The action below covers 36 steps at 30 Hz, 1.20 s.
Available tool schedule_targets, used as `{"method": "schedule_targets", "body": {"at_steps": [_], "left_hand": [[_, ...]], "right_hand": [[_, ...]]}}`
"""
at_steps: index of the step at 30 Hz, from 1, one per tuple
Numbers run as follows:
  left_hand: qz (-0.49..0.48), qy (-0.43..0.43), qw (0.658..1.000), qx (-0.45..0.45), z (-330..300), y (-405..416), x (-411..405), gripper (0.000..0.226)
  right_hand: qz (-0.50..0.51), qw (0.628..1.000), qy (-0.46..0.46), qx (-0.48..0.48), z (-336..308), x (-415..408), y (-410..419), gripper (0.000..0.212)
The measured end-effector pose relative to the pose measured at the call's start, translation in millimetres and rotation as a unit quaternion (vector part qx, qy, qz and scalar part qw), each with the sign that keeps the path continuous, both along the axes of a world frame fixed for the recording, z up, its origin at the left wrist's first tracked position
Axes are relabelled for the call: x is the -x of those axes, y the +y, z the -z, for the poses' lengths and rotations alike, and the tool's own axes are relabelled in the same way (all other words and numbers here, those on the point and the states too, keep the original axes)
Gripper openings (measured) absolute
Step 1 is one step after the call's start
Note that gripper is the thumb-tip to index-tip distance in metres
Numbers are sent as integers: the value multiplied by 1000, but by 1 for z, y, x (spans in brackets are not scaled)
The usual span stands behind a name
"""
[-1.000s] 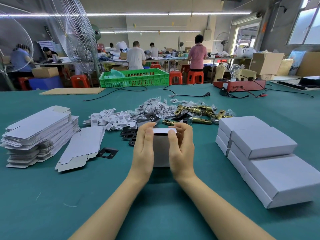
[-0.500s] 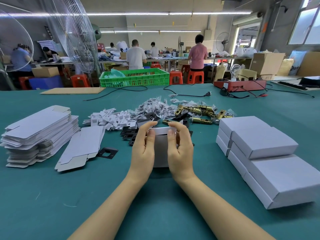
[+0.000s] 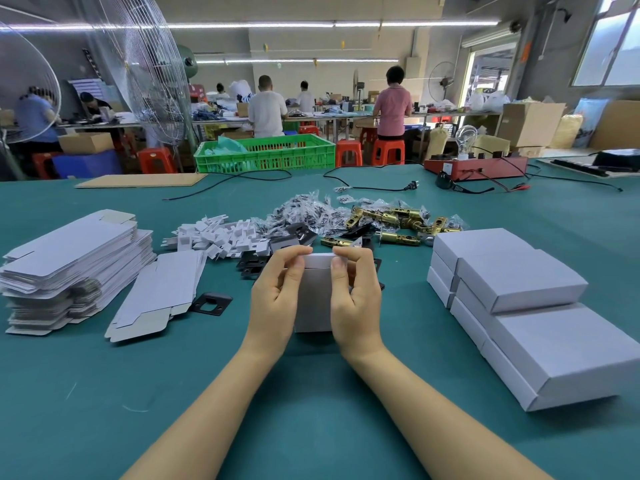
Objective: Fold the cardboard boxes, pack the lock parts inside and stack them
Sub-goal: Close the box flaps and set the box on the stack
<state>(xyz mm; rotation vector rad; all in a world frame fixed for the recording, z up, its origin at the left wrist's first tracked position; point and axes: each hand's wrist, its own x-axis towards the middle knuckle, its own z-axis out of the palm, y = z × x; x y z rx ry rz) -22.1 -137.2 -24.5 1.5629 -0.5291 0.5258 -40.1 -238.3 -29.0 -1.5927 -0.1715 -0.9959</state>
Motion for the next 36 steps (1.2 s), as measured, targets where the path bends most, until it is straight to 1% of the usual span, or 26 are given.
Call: {"method": "schedule_targets", "body": {"at_steps": [5,11,18,20,22,24,26,29,30,31,34,36], "left_hand": [[11,-16,1000,-5,2,2,-1,16],[10,-16,1000,-14,3,3,-3,14],[11,-22,999,-26,7,3,-5,12],[-3,-49,998,-46,10,4,-6,12],[-26,-107,991,-76,13,5,-7,11],[-28,-150,983,-97,16,5,-9,12],[-25,-165,980,-113,18,6,-11,12],[-28,-152,982,-113,17,6,-12,9],[-30,-144,983,-112,18,6,-12,10],[-33,-131,984,-114,18,6,-11,15],[-21,-51,991,-122,21,7,-8,27],[-5,20,994,-106,23,6,-10,44]], "right_hand": [[-14,1000,4,-15,-2,0,-1,13],[-10,1000,-15,11,-1,-1,-6,9],[-21,1000,-12,20,0,-3,-12,8],[-21,999,-23,29,1,-3,-13,8],[-24,998,-32,48,4,-2,-13,8],[-28,997,-32,68,6,-1,-14,7],[-31,996,-30,83,8,-1,-14,6],[-30,994,-27,97,11,-2,-13,8],[-28,995,-23,96,11,-2,-13,8],[-26,995,-15,91,10,-2,-12,9],[-26,996,19,77,6,-1,-12,18],[-36,997,52,45,5,-3,-12,18]]}}
